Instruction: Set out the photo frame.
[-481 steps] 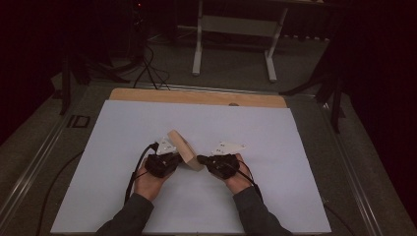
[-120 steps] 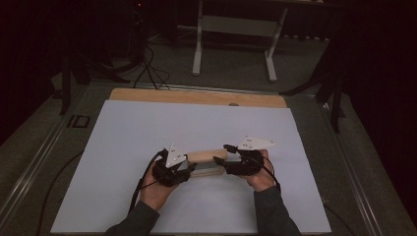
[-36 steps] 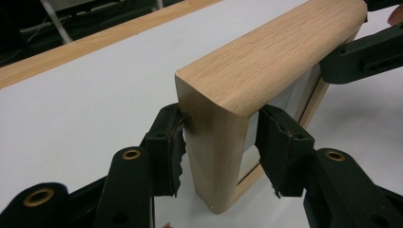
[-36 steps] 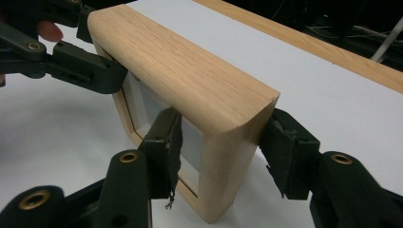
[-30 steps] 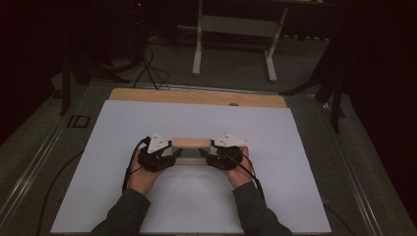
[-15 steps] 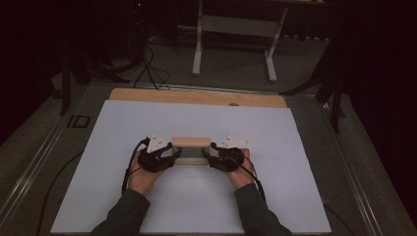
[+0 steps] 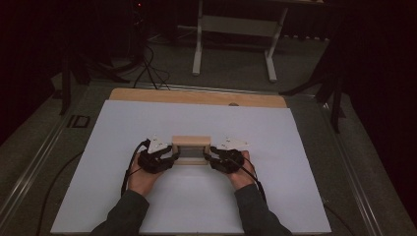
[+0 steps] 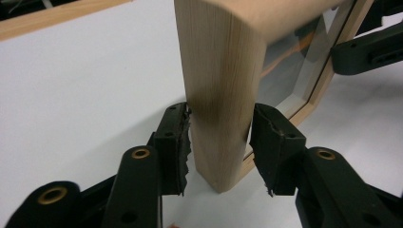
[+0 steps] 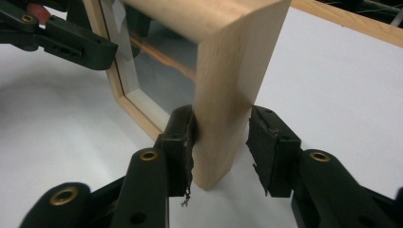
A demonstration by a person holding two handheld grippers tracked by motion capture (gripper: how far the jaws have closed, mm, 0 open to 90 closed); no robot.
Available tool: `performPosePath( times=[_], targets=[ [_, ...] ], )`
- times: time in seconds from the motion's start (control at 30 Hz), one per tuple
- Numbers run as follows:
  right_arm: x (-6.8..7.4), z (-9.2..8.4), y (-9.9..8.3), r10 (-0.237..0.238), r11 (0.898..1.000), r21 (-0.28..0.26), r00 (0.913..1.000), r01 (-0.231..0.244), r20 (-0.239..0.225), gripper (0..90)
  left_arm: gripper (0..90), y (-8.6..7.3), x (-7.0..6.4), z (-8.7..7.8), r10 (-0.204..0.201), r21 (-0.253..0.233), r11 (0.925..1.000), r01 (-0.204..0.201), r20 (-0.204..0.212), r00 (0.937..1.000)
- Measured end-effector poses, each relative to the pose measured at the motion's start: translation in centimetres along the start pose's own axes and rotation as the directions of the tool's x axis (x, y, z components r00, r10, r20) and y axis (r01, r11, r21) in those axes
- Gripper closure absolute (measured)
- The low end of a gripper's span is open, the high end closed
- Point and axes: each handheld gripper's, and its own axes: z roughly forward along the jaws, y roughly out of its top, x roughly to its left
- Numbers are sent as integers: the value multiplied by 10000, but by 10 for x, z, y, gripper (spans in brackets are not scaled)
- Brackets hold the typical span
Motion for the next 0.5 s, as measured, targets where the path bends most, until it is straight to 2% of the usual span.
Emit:
performPosePath(
  times=[0.17, 0.5],
  targets=[
    [0, 1, -2, -56, 9999, 118, 10000, 56, 10, 618, 616, -5, -2, 8, -75, 496, 9987, 88, -252, 9997],
    [-1, 3, -2, -24, 9999, 112, 9998, 22, 213, 645, 609, -7, -3, 13, -77, 734, 9973, 101, -326, 9994]
  ],
)
